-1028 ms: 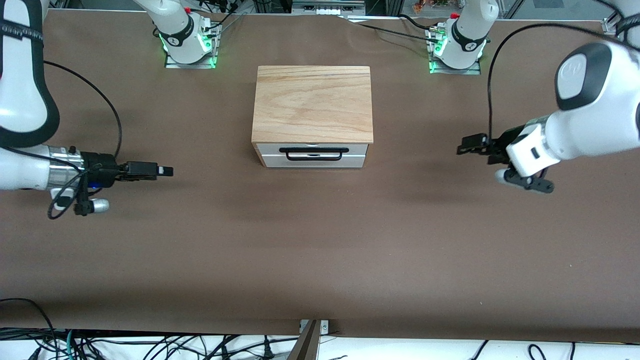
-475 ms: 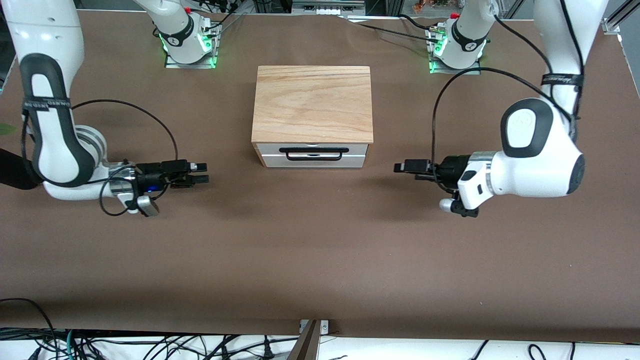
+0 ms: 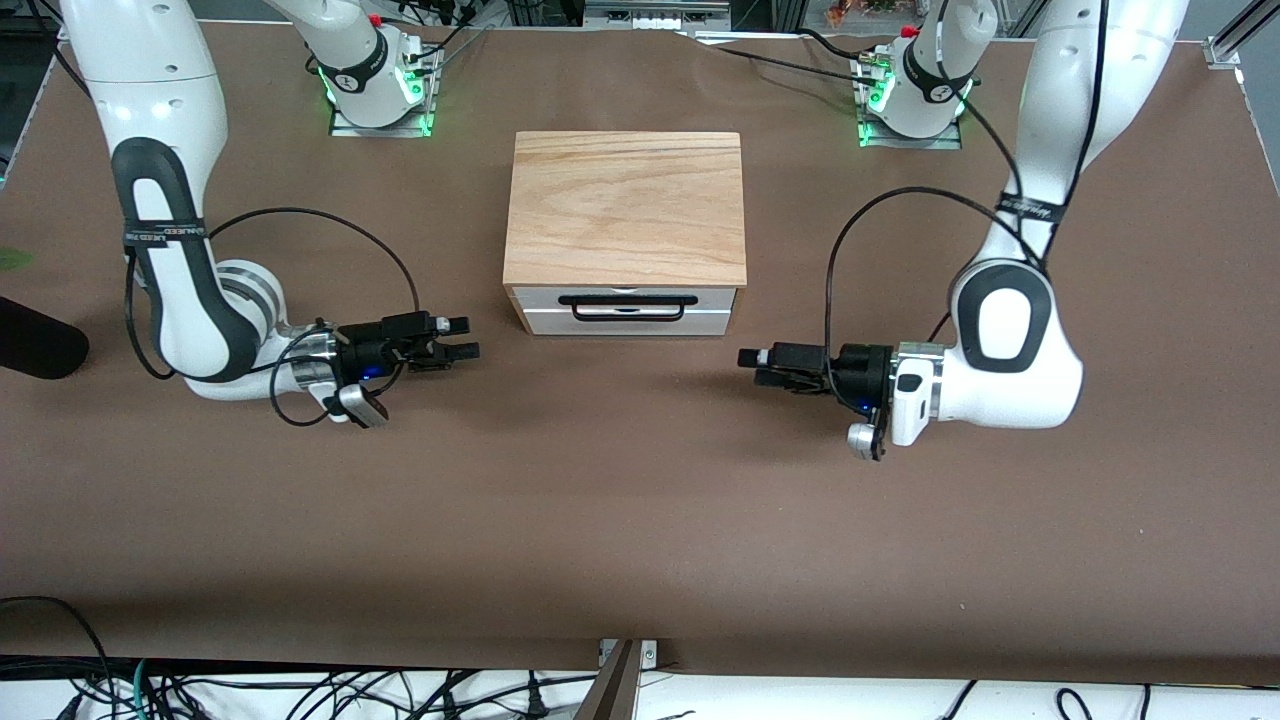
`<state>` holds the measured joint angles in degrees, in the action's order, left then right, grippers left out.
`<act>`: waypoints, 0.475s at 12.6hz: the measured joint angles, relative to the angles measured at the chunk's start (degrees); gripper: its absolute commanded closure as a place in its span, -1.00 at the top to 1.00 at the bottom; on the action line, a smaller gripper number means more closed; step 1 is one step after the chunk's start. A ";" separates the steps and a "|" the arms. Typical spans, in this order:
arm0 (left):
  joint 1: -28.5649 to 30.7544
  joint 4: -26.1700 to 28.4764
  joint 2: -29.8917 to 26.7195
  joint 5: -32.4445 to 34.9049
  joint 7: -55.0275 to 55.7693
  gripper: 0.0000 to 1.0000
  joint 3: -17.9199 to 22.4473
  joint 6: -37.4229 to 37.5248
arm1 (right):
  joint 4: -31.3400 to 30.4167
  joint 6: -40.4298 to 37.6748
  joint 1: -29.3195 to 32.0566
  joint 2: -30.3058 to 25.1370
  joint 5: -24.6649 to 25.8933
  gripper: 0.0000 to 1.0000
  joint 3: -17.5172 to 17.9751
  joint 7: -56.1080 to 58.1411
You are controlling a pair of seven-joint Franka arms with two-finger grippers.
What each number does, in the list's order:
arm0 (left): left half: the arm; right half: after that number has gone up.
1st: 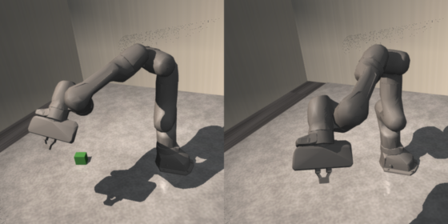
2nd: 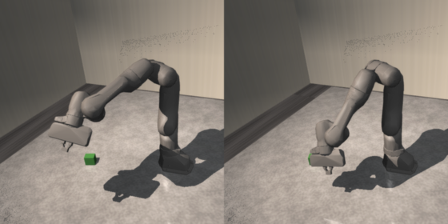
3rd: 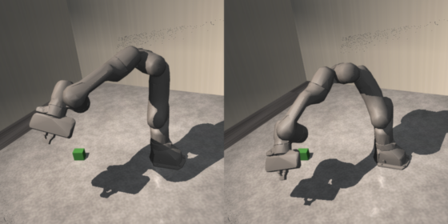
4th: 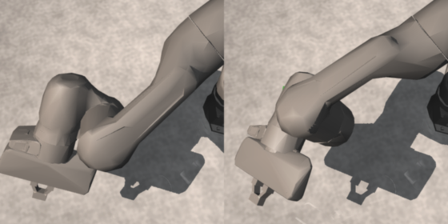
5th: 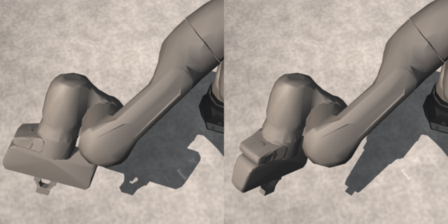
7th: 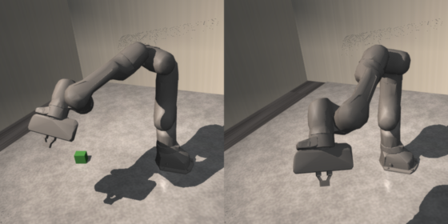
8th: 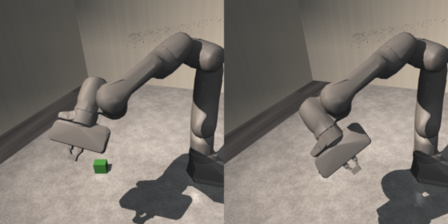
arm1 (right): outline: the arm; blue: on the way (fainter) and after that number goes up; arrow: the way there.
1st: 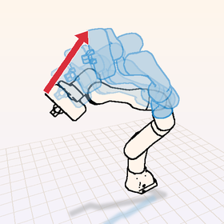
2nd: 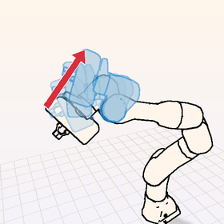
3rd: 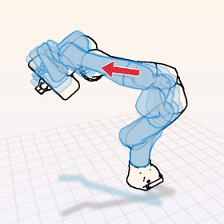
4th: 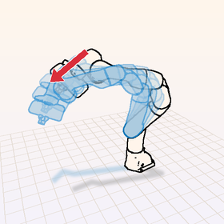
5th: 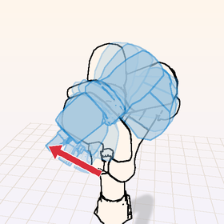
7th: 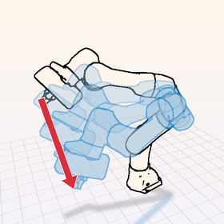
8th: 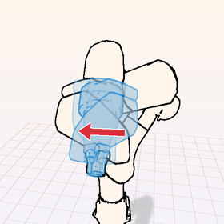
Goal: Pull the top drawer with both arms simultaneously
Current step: 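Move the right gripper and the left gripper toward the drawer handle ends, then close the right gripper and the left gripper on the black handle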
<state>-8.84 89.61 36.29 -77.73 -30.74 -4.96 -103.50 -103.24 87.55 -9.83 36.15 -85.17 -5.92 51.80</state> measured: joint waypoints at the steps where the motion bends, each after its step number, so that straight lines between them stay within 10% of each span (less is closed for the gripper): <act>1: -0.98 0.06 1.33 -2.90 -3.32 0.87 -0.02 0.02 | -0.11 0.05 -1.31 0.75 -2.34 1.00 0.01 0.73; 6: -2.51 5.65 3.91 -14.01 -16.04 0.83 -2.98 0.20 | -0.19 0.62 -8.30 6.06 -11.10 1.00 0.07 4.66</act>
<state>-11.35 95.26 40.20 -91.74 -46.77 -7.94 -103.30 -103.43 88.17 -18.13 42.21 -96.26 -5.85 56.46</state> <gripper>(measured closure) 0.079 0.000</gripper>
